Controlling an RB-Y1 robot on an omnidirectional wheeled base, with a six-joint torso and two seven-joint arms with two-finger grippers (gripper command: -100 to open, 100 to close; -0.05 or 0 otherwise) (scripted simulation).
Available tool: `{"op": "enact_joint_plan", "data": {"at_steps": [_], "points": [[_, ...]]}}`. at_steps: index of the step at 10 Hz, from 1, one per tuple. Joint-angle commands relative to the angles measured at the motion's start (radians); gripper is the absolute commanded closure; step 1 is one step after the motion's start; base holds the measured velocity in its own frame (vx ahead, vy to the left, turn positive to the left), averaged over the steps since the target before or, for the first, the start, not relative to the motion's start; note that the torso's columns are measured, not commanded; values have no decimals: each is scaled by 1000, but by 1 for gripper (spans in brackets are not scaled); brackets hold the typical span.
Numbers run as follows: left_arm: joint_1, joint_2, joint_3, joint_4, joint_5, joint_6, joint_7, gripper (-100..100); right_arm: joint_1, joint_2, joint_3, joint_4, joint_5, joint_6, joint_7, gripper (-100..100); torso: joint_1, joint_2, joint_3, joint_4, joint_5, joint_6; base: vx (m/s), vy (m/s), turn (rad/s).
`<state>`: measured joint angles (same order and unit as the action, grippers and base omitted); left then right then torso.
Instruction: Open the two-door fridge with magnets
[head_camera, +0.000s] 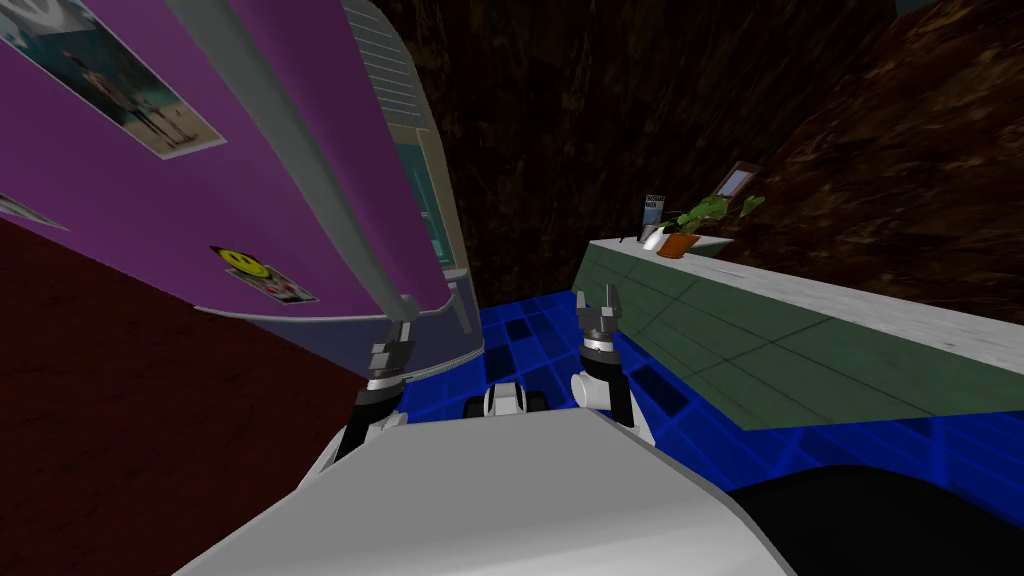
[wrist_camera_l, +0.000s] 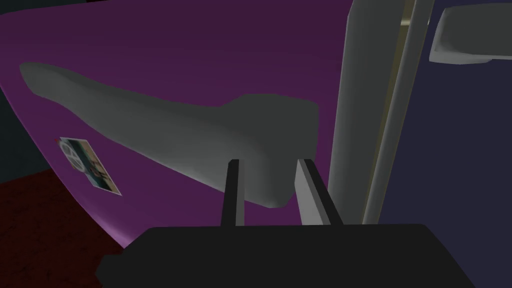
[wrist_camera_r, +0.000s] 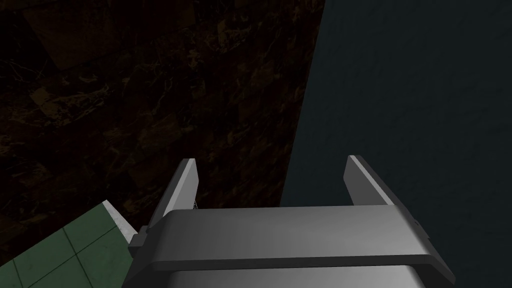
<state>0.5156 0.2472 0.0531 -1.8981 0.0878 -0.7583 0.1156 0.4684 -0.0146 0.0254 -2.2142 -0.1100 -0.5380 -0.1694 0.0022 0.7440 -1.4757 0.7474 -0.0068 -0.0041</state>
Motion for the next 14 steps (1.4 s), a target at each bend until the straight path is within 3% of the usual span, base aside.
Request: {"op": "enact_joint_plan", "data": {"at_steps": [1,2,4,5,6,8,9,11,12,13,14], "points": [[8,18,-11,-10,-2,0,16,100,0,0,0,0,0,0,0,0,2,2,1,1,0,-1,-134,70,-55],[40,69,-2,33,-3,-48,70,100,0,0,0,0,0,0,0,0,-3,-7,-3,-3,1,0,-36,29,197],[40,69,-2,33,-3,-94,86,100,1,0,0,0,0,0,0,0,5,-15,-7,-9,6,1,-3,14,53],[67,115,14,74,-2,-122,130,100,1,0,0,0,0,0,0,0,4,-13,-6,-8,6,2,24,41,201],[67,118,14,74,-2,-145,152,100,1,0,0,0,0,0,0,0,5,-9,-3,-8,7,1,30,58,139],[67,118,14,74,-2,-195,152,100,1,0,0,0,0,0,0,0,-3,-4,1,-9,7,5,10,26,-16],[94,168,30,114,-1,-228,201,100,1,0,0,0,0,0,0,0,-5,-4,1,-9,6,4,-1,30,263],[94,168,30,114,-1,-288,218,100,1,0,0,0,0,0,0,0,-2,-5,0,-9,7,5,-2,23,31],[121,215,46,155,1,-317,263,100,1,0,0,0,0,0,0,0,-3,-6,0,-9,7,5,3,39,181],[121,217,46,155,1,-343,284,100,1,0,0,0,0,0,0,0,-1,-6,-1,-10,7,3,5,40,127],[121,217,46,155,1,-369,284,100,1,0,0,0,0,0,0,0,-1,-7,-1,-10,7,5,5,21,-2]]}}
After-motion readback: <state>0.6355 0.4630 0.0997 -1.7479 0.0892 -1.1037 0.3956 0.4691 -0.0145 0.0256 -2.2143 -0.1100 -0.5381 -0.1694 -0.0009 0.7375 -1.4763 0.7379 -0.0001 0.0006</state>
